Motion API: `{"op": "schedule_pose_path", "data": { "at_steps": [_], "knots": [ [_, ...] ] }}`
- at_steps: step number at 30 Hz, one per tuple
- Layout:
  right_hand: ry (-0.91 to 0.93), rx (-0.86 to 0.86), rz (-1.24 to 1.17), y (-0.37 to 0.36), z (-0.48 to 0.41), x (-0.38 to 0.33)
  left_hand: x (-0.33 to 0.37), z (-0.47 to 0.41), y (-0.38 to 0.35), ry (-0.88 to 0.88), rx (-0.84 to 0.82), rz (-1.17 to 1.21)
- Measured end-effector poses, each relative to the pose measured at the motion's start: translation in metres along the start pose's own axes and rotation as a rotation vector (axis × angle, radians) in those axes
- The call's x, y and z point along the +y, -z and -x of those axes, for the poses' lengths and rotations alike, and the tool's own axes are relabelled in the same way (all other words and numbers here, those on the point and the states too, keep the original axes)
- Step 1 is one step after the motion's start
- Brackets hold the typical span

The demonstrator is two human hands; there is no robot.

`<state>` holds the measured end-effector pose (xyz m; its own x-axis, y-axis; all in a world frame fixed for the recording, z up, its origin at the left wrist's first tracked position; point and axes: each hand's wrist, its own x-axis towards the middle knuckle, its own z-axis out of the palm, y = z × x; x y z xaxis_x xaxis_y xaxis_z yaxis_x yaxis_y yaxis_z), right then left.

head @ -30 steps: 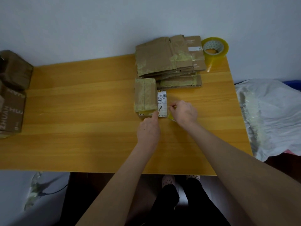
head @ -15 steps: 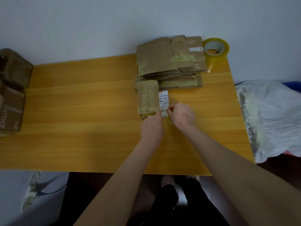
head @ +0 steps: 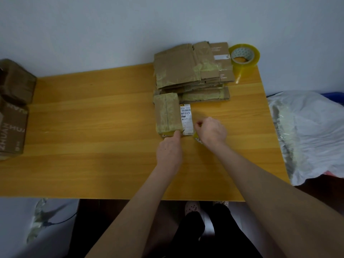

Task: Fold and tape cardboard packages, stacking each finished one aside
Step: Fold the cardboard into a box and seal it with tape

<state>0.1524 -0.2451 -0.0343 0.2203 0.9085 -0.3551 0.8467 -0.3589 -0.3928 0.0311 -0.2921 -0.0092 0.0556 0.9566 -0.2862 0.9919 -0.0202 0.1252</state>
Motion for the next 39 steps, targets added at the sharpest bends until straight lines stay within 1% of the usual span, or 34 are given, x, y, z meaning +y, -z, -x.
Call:
{"op": "schedule_pose_path", "data": {
  "at_steps": [4, 7, 9, 10, 12, 15, 16, 17, 18, 20, 21, 22, 23, 24, 26, 27, 28, 31, 33, 36, 39],
  "knots": [
    [0.027, -0.002, -0.02, 0.008, -0.003, 0.005, 0.0, -0.002, -0.01, 0.001, -0.025, -0.009],
    [-0.004, 0.015, -0.172, 0.008, -0.005, 0.013, -0.009, -0.007, -0.021, 0.008, -0.053, -0.033],
    [-0.065, 0.06, -0.298, 0.008, -0.008, 0.021, -0.012, -0.007, -0.027, -0.02, -0.061, -0.041],
    [-0.072, 0.071, -0.323, 0.008, -0.009, 0.023, -0.01, -0.008, -0.032, -0.051, -0.069, -0.041],
    [-0.057, 0.063, -0.348, 0.012, -0.007, 0.024, -0.006, -0.01, -0.039, -0.097, -0.104, -0.042],
    [-0.041, 0.065, -0.404, 0.015, -0.005, 0.025, -0.006, -0.018, -0.05, -0.112, -0.191, -0.039],
    [-0.035, 0.072, -0.422, 0.014, -0.005, 0.027, -0.008, -0.019, -0.052, -0.129, -0.181, -0.054],
    [-0.029, 0.079, -0.437, 0.014, -0.006, 0.029, -0.008, -0.02, -0.052, -0.17, -0.112, -0.037],
    [-0.026, 0.087, -0.452, 0.014, -0.006, 0.03, -0.009, -0.021, -0.051, -0.239, 0.035, 0.03],
    [-0.029, 0.095, -0.476, 0.015, -0.006, 0.033, -0.007, -0.023, -0.042, -0.361, 0.382, 0.227],
    [-0.028, 0.1, -0.489, 0.016, -0.005, 0.034, -0.005, -0.025, -0.035, -0.375, 0.536, 0.318],
    [-0.022, 0.104, -0.5, 0.015, -0.005, 0.035, -0.002, -0.03, -0.027, -0.355, 0.603, 0.392],
    [-0.01, 0.11, -0.506, 0.016, -0.003, 0.036, 0.003, -0.033, -0.018, -0.333, 0.595, 0.449],
    [0.004, 0.11, -0.51, 0.017, -0.001, 0.037, 0.008, -0.037, -0.011, -0.306, 0.53, 0.482],
    [0.037, 0.111, -0.521, 0.018, 0.002, 0.038, 0.018, -0.045, -0.004, -0.226, 0.334, 0.505],
    [0.054, 0.109, -0.524, 0.019, 0.005, 0.039, 0.023, -0.048, -0.004, -0.18, 0.257, 0.512],
    [0.075, 0.107, -0.525, 0.02, 0.006, 0.04, 0.026, -0.05, -0.005, -0.148, 0.214, 0.535],
    [0.163, 0.081, -0.504, 0.023, 0.008, 0.047, 0.033, -0.053, -0.009, -0.057, 0.203, 0.689],
    [0.184, 0.048, -0.472, 0.027, 0.009, 0.05, 0.038, -0.053, -0.005, -0.009, 0.19, 0.723],
    [0.151, 0.013, -0.467, 0.028, 0.011, 0.05, 0.044, -0.054, -0.001, -0.04, 0.199, 0.694],
    [0.144, 0.028, -0.452, 0.029, 0.015, 0.046, 0.047, -0.054, 0.002, -0.103, 0.238, 0.557]
  ]
}}
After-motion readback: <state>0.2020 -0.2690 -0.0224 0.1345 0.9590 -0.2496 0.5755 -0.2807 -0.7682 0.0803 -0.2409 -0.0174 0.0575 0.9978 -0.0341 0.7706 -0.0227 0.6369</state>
